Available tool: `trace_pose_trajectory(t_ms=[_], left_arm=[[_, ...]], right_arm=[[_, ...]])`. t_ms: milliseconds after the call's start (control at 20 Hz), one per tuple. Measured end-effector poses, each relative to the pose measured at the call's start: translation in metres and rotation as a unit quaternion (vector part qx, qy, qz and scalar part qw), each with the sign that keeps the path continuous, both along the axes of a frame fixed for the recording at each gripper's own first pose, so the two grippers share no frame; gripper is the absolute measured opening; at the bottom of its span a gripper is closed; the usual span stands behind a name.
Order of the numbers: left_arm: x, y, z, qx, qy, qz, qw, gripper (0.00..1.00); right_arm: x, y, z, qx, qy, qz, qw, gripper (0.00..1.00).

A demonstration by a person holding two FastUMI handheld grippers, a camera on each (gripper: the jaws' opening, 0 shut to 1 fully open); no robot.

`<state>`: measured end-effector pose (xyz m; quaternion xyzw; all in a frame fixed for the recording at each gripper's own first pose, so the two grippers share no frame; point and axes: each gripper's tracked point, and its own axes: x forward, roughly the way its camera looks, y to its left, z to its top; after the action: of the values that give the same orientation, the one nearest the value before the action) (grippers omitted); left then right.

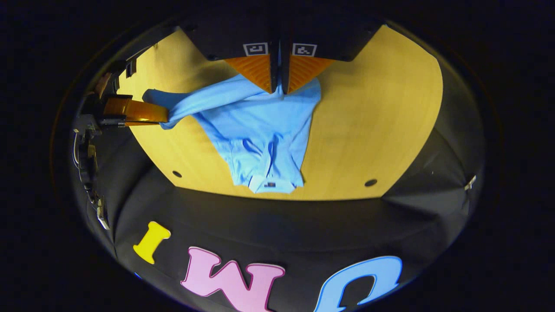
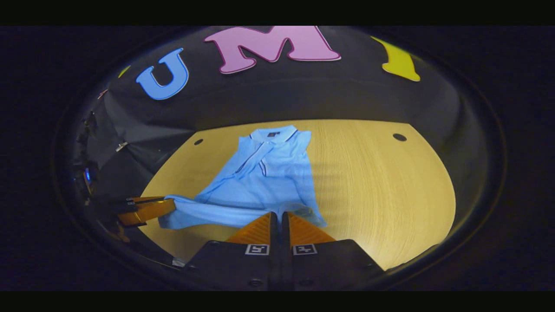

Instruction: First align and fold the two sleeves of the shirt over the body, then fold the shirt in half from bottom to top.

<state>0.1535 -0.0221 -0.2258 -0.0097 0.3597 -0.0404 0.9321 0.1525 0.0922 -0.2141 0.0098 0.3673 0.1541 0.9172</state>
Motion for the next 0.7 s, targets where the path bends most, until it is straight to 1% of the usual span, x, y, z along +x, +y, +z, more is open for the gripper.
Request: trace_pose_trajectory(t_ms=[150, 250, 400, 450, 500, 550, 600, 650, 700], left_arm=[[0.057, 0.005, 0.024, 0.0, -0.036, 0.012, 0.999, 0.06], [0.118, 0.011, 0.036, 0.008, -0.063, 0.016, 0.998, 0.06], [0.177, 0.018, 0.04, 0.008, -0.079, 0.017, 0.997, 0.06], [0.196, 0.021, 0.038, 0.01, -0.086, 0.015, 0.996, 0.06], [0.22, 0.028, 0.037, 0.026, -0.098, 0.016, 0.995, 0.06], [0.242, 0.036, 0.033, 0.038, -0.108, 0.015, 0.993, 0.06], [0.264, 0.038, 0.027, 0.037, -0.114, 0.011, 0.993, 0.06], [0.282, 0.039, 0.019, 0.029, -0.114, 0.013, 0.993, 0.06], [0.298, 0.039, 0.01, 0.018, -0.116, 0.014, 0.993, 0.06]], right_arm=[[0.06, 0.016, 0.018, 0.011, -0.034, 0.009, 0.999, 0.05], [0.122, 0.03, 0.039, 0.007, -0.081, 0.02, 0.996, 0.05], [0.175, 0.035, 0.042, 0.008, -0.107, 0.014, 0.994, 0.05], [0.193, 0.037, 0.04, 0.01, -0.114, 0.009, 0.993, 0.1], [0.211, 0.038, 0.038, 0.013, -0.121, 0.003, 0.993, 0.1], [0.232, 0.041, 0.036, 0.019, -0.13, 0.0, 0.991, 0.08], [0.251, 0.042, 0.033, 0.02, -0.138, -0.004, 0.99, 0.06], [0.268, 0.043, 0.026, 0.017, -0.144, -0.005, 0.989, 0.05], [0.288, 0.044, 0.017, 0.013, -0.149, -0.009, 0.989, 0.0]])
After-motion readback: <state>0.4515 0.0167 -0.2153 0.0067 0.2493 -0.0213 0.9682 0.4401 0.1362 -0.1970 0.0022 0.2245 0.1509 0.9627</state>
